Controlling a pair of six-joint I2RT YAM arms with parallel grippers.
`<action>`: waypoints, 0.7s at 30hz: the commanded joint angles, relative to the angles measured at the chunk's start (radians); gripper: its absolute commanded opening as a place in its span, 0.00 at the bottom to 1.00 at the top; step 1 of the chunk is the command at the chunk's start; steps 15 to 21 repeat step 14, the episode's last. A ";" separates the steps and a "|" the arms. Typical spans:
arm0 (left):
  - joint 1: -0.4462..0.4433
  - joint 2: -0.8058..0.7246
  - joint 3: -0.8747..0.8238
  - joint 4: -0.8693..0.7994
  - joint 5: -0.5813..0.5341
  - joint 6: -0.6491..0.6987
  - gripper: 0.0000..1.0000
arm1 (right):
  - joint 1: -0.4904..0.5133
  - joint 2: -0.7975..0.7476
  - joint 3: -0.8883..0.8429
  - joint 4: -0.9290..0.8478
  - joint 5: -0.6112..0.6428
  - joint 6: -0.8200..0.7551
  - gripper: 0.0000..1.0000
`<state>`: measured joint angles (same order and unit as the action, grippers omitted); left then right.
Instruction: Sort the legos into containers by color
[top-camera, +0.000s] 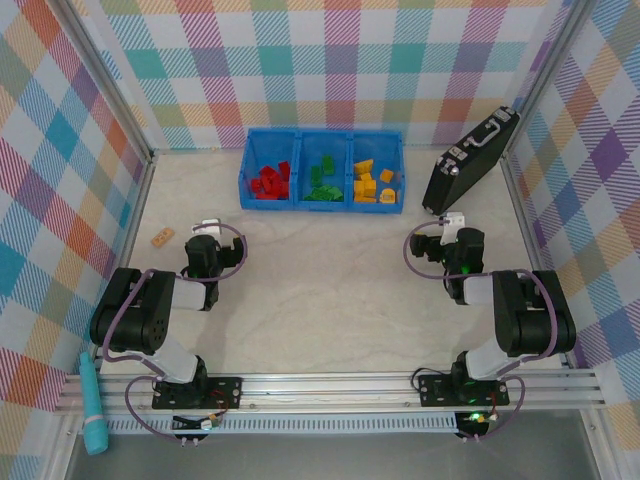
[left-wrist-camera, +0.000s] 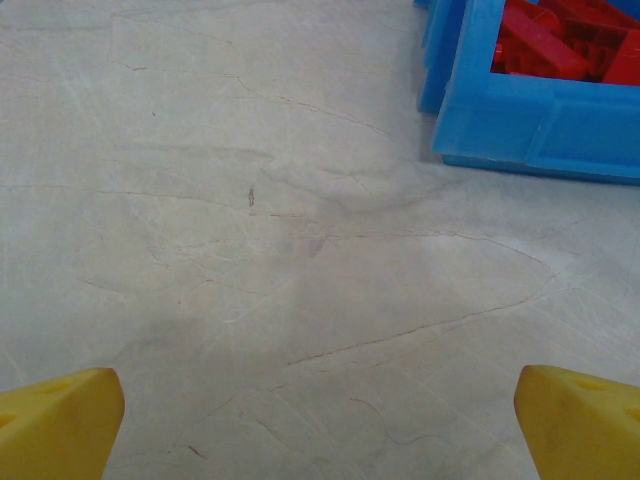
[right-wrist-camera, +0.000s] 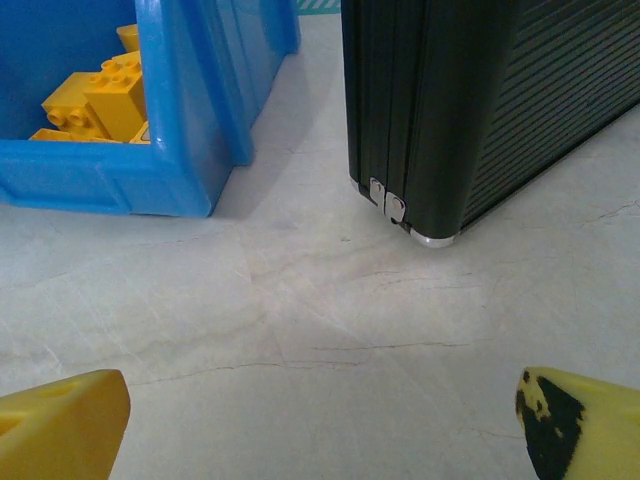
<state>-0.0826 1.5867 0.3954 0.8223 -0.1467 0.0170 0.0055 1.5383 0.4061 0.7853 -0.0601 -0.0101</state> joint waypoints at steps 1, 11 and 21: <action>0.003 -0.008 0.019 0.035 0.010 0.011 1.00 | -0.007 -0.004 0.014 0.025 0.009 0.016 0.99; 0.003 -0.007 0.019 0.034 0.011 0.011 1.00 | -0.004 0.000 0.019 0.019 0.015 0.011 0.99; 0.002 -0.007 0.019 0.034 0.011 0.012 1.00 | -0.003 -0.002 0.016 0.025 0.013 0.012 0.99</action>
